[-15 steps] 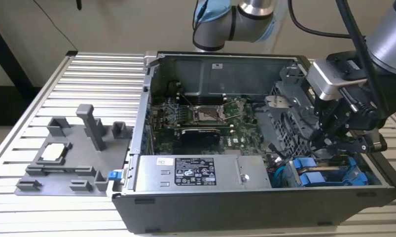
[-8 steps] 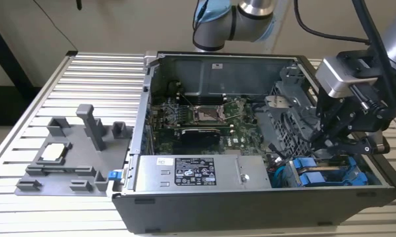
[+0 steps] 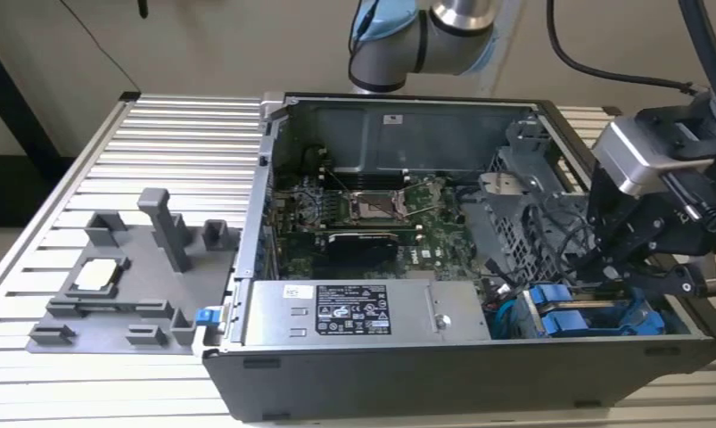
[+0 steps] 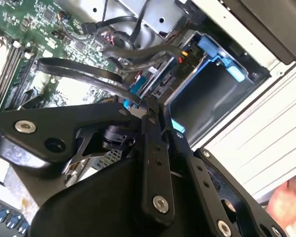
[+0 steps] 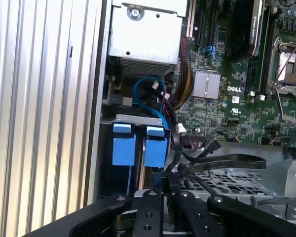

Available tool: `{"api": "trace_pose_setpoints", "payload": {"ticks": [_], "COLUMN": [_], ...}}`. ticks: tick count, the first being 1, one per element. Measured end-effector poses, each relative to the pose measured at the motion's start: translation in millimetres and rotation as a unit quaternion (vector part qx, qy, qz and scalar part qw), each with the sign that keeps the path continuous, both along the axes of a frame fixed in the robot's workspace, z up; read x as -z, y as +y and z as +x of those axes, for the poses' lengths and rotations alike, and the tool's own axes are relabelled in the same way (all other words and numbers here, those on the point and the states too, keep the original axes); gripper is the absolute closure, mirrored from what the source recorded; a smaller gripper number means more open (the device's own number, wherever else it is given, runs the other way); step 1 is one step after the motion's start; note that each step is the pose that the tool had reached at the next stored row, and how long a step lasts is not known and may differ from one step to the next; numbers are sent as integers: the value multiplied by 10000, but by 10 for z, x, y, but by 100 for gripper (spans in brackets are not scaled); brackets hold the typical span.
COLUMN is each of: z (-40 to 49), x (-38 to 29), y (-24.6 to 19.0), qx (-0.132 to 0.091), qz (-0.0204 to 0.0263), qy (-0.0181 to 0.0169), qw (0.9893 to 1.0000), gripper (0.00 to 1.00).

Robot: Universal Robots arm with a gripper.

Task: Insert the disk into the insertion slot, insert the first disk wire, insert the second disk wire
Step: 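Insert the first disk wire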

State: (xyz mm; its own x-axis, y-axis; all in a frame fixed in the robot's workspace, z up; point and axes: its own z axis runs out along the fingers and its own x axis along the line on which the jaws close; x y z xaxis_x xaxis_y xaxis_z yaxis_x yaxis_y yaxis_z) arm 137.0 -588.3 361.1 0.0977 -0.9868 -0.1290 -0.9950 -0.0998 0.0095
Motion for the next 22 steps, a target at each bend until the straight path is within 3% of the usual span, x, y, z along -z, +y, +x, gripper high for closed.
{"api": "trace_pose_setpoints", "payload": {"ticks": [2, 4, 6, 11, 16, 22], "z": [2, 2, 3, 2, 2, 3], "x": [6, 12, 18, 37, 48, 91], "y": [-29, -31, -32, -32, -32, -31], "qx": [2, 8, 11, 31, 40, 178], "qz": [6, 6, 6, 6, 7, 20], "qy": [-3, -33, -94, -283, -301, -349], "qw": [10000, 10000, 10000, 9996, 9995, 9992], "gripper": [84, 84, 84, 84, 84, 84]}}
